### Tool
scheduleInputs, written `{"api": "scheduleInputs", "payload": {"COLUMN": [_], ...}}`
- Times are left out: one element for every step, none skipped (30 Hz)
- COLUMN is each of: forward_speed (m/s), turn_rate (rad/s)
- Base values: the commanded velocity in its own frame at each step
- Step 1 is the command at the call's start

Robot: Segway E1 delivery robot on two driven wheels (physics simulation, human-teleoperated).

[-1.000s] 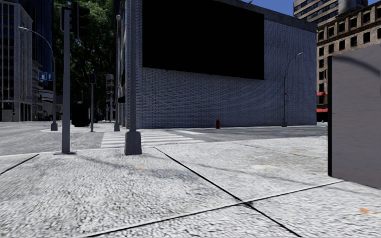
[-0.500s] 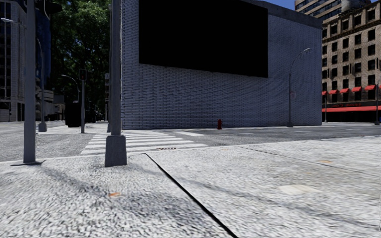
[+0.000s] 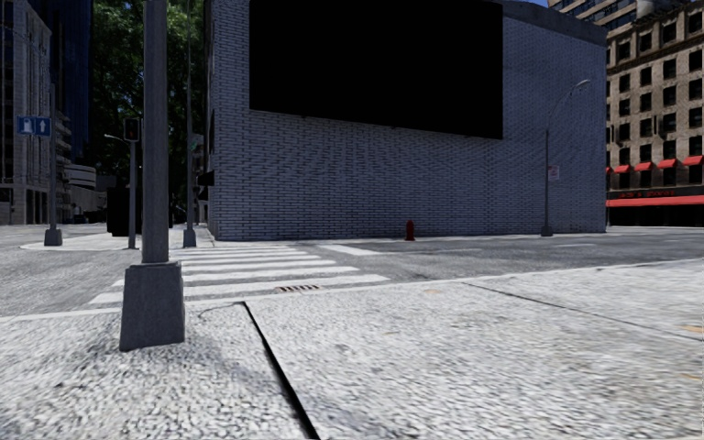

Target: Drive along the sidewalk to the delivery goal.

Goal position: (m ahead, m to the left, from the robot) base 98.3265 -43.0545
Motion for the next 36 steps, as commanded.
{"api": "scheduleInputs", "payload": {"forward_speed": [2.00,2.00,2.00,2.00,2.00,2.00,2.00,2.00,2.00,2.00,2.00,2.00,2.00,2.00,2.00,2.00,2.00,2.00,2.00,2.00,2.00,2.00,2.00,2.00,2.00,2.00,2.00,2.00,2.00,2.00,2.00,2.00,2.00,2.00,2.00,2.00], "turn_rate": [0.00,0.00,0.00,0.00,0.00,0.00,0.00,0.00,0.00,0.00,0.00,0.00,0.00,0.00,0.00,0.00,0.00,0.08,0.35,0.35,0.56,0.75,0.83,0.85,0.85,0.85,0.85,0.85,0.85,0.85,0.79,0.79,0.33,0.21,0.16,0.10]}}
